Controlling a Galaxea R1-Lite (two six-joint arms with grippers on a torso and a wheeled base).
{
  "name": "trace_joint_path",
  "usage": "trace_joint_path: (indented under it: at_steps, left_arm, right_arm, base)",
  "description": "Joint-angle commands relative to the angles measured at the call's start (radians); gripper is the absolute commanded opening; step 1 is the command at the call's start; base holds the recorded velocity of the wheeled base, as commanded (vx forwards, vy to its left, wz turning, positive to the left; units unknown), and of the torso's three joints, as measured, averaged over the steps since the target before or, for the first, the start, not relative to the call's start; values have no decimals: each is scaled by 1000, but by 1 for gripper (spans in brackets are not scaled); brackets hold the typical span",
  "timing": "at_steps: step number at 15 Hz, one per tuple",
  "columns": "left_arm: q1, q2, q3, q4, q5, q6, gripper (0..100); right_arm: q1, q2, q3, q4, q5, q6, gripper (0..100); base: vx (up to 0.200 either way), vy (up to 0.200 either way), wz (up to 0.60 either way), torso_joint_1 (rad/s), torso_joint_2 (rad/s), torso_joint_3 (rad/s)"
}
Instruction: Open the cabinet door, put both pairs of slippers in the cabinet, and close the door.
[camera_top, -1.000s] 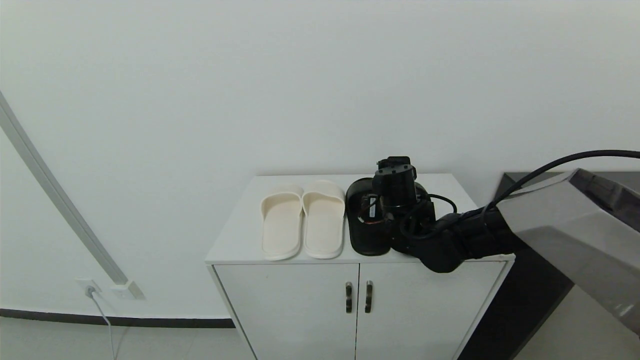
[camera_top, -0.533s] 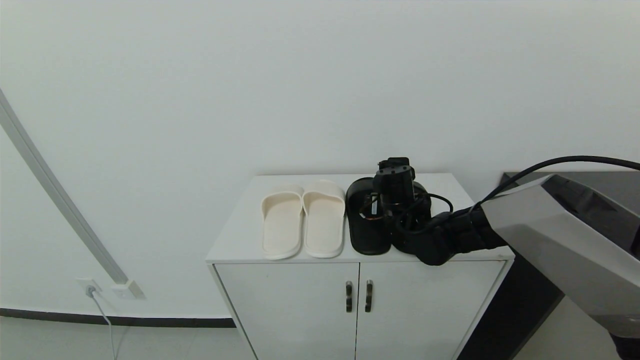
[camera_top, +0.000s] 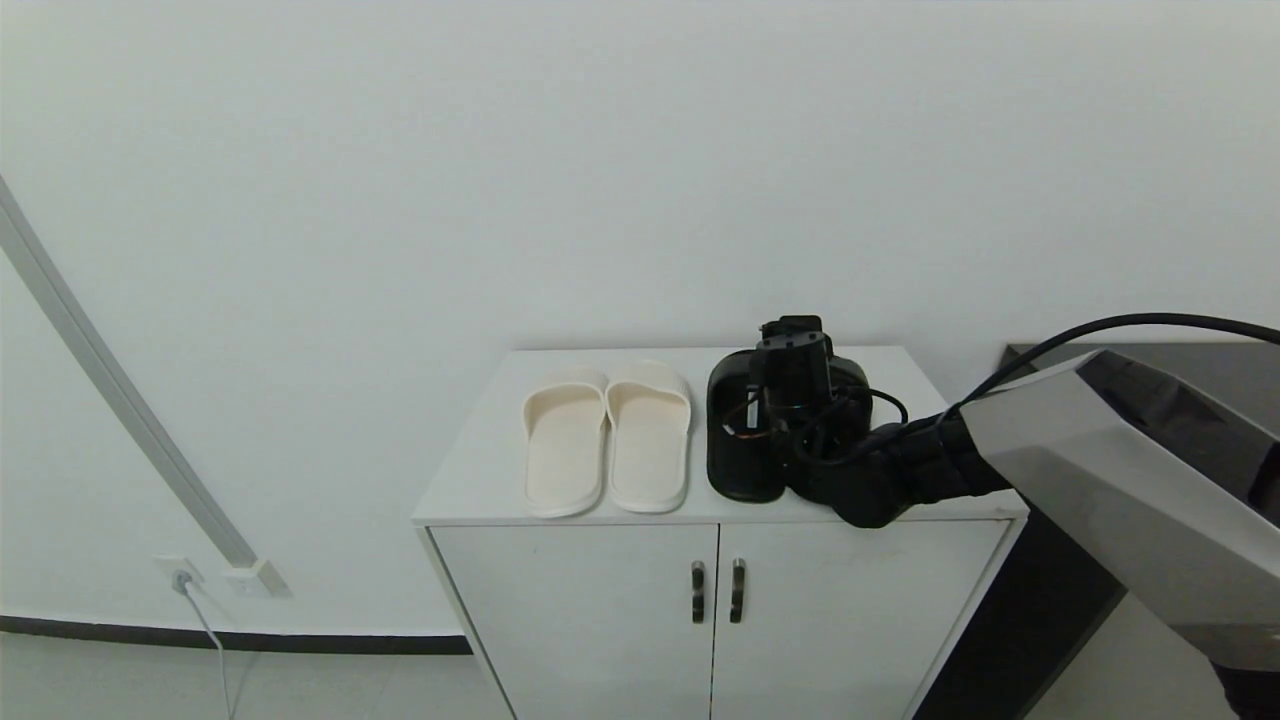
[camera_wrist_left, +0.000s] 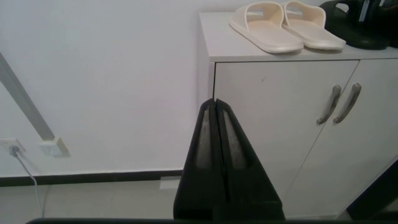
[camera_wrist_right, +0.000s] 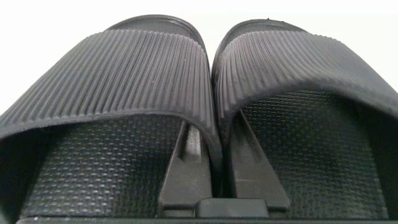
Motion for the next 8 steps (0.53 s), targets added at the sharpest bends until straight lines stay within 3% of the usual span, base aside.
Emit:
trace_joint_path:
  at_steps: [1, 8]
  left_arm:
    - [0, 1, 0, 0, 0, -1, 0]
    - [0, 1, 0, 0, 2, -3, 0]
  right_arm:
    - [0, -19, 3, 1, 0, 0, 0]
    - [20, -182, 138, -3, 27, -46, 0]
  base:
    - [0, 0, 0, 0, 0, 0]
    - [0, 0, 0, 0, 0, 0]
